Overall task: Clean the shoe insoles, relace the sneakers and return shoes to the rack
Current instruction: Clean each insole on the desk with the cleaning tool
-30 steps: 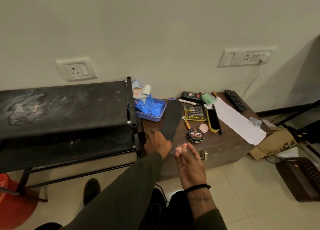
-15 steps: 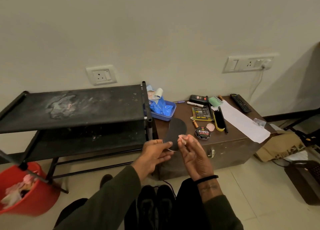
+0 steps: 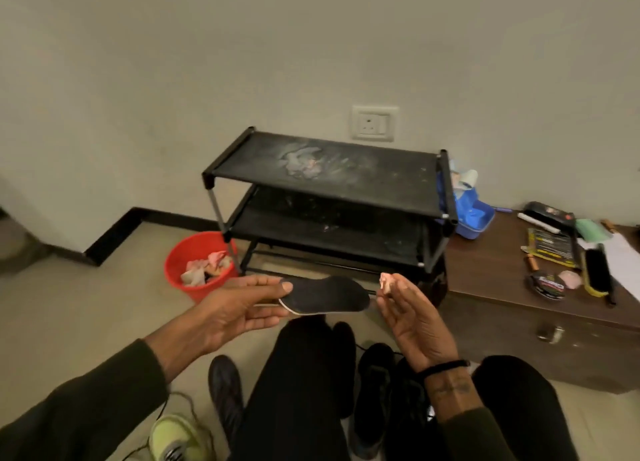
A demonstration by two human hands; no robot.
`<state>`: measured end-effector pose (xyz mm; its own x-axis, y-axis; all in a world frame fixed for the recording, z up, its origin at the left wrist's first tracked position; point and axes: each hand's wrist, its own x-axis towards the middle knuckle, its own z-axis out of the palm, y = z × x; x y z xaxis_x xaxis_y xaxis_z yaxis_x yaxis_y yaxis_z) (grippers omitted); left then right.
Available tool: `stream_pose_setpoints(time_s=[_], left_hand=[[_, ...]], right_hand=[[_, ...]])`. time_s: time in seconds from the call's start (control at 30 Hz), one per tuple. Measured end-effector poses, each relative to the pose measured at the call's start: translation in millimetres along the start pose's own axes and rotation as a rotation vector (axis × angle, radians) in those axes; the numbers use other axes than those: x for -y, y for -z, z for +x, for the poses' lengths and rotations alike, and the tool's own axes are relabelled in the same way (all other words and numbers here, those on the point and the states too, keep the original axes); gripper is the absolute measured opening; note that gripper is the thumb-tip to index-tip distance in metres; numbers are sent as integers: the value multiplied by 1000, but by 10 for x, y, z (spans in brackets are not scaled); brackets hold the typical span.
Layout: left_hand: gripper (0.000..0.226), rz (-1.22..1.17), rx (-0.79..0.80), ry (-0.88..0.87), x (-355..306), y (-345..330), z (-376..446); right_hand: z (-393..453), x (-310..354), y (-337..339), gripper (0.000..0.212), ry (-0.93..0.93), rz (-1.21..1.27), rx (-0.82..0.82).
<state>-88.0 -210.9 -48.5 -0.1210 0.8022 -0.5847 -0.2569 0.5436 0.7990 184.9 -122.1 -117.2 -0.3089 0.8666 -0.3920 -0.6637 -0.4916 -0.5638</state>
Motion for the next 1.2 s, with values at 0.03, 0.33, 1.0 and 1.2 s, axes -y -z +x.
stream_pose_setpoints(time_s=[0.03, 0.33, 1.0, 1.2], left_hand=[[42, -37, -36, 2, 38, 167, -37], [44, -439, -343, 119, 878, 1072, 282], [12, -529, -556, 505, 3181, 969, 2002], [76, -67, -692, 811, 3705, 1132, 2061]], right_hand=[[19, -67, -95, 35, -16, -45, 15], [311, -721, -928, 42, -185, -256, 197], [1163, -1869, -1152, 38, -247, -967, 234], [1243, -2030, -1191, 25, -215, -1075, 283]])
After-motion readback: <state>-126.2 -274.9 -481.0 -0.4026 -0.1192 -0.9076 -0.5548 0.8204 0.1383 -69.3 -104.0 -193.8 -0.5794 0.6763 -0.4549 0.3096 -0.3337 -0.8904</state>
